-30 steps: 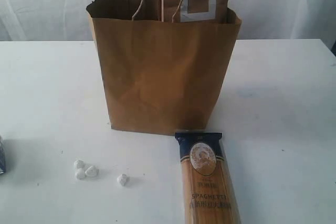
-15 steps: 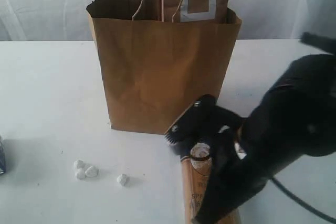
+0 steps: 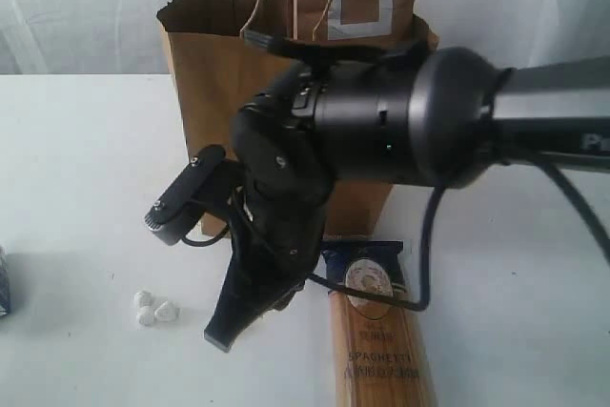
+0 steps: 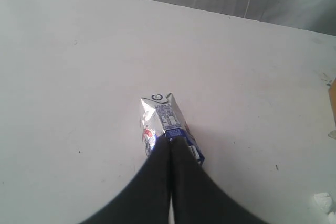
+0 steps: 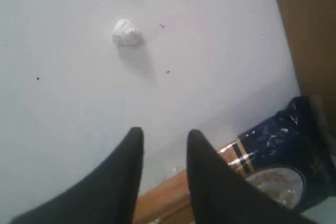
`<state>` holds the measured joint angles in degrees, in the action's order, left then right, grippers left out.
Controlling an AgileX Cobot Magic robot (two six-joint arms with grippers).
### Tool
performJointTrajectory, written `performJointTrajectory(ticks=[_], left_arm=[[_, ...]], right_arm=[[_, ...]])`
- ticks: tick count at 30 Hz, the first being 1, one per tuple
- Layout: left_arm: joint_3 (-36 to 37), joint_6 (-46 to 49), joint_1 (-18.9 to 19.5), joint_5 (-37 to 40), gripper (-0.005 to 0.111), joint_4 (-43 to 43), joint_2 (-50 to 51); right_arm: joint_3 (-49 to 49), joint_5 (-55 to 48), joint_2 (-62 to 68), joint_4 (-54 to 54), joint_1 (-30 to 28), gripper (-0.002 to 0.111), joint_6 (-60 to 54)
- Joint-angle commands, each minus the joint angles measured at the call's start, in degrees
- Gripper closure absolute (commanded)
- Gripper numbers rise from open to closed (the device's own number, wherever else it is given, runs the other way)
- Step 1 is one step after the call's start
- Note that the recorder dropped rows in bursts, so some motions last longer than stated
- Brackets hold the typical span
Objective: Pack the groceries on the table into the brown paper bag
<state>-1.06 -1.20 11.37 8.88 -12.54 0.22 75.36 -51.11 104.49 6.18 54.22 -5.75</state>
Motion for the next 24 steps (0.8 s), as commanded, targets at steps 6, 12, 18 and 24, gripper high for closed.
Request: performJointTrajectory(ticks=[6, 12, 18, 24], left_arm=[[0.3, 0.0, 0.1, -0.2, 0.107, -0.7, -0.2], [0.3, 0.0, 0.1, -0.2, 0.107, -0.7, -0.2], [0.3, 0.0, 0.1, -0.2, 0.107, -0.7, -0.2], [0.3, 0.0, 0.1, -0.2, 0.107, -0.7, -0.2]], right_arm=[[0.8, 8.9, 4.5, -2.2, 0.0, 0.05, -0.3], [0.7, 15.8, 7.0, -6.2, 0.0, 0.05, -0.5], [0.7, 16.5, 10.1, -8.1, 0.0, 0.053, -2.1], [0.7, 16.5, 12.9, -8.1, 0.0, 0.053, -2.1]])
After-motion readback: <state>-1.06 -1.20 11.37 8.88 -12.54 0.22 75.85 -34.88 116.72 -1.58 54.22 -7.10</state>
